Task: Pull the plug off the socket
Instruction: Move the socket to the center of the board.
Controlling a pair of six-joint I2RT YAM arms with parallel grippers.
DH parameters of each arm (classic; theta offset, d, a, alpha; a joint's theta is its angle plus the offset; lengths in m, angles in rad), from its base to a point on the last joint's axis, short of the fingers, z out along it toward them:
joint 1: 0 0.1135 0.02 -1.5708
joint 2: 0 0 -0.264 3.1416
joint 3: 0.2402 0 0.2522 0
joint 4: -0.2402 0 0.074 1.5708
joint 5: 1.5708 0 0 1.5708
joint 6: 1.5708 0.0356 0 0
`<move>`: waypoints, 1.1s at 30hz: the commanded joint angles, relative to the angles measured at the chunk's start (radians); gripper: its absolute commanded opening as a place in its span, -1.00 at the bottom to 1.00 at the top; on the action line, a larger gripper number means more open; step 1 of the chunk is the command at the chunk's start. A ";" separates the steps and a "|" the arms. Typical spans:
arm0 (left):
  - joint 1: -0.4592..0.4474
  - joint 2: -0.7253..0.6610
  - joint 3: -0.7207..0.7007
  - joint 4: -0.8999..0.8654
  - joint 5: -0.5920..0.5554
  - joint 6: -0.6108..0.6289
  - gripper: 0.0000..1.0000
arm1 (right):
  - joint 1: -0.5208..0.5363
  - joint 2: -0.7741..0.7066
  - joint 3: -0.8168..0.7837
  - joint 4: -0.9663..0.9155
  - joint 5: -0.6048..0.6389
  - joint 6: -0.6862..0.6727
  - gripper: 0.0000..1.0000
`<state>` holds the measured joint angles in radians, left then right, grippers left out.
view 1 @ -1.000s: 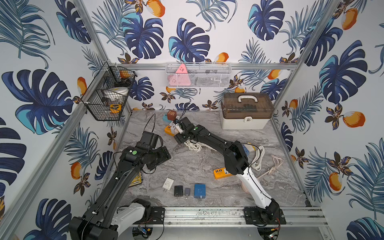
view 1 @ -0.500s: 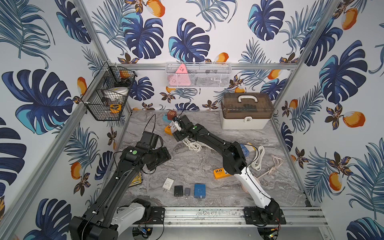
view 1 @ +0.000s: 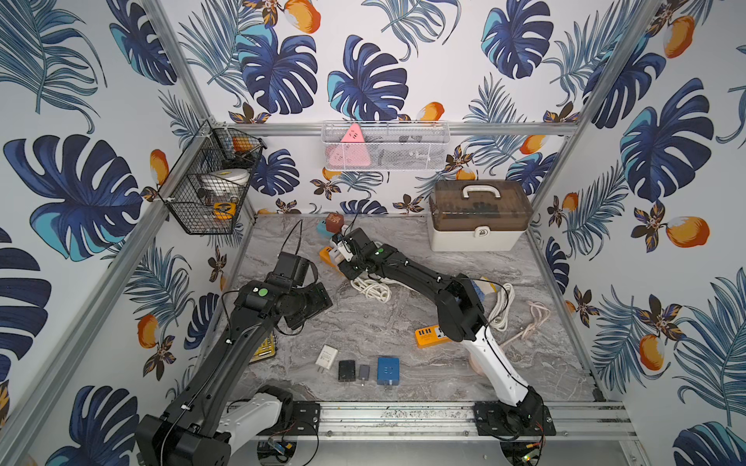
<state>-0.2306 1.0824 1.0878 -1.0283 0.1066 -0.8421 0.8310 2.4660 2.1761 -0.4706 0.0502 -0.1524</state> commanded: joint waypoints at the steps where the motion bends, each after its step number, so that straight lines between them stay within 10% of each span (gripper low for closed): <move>1: -0.002 0.015 0.018 -0.039 -0.059 -0.058 0.56 | 0.018 -0.072 -0.083 0.077 -0.077 -0.042 -0.36; 15: 0.002 0.104 0.060 -0.125 -0.208 -0.392 0.68 | 0.119 -0.419 -0.620 0.211 -0.191 -0.154 -0.34; 33: 0.174 0.442 -0.007 0.009 -0.009 -0.658 0.84 | 0.263 -0.536 -0.871 0.299 -0.181 -0.219 -0.30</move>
<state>-0.0689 1.4952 1.0931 -1.0416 0.0360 -1.4452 1.0832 1.9377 1.3163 -0.2016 -0.1322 -0.3588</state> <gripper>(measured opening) 0.922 0.605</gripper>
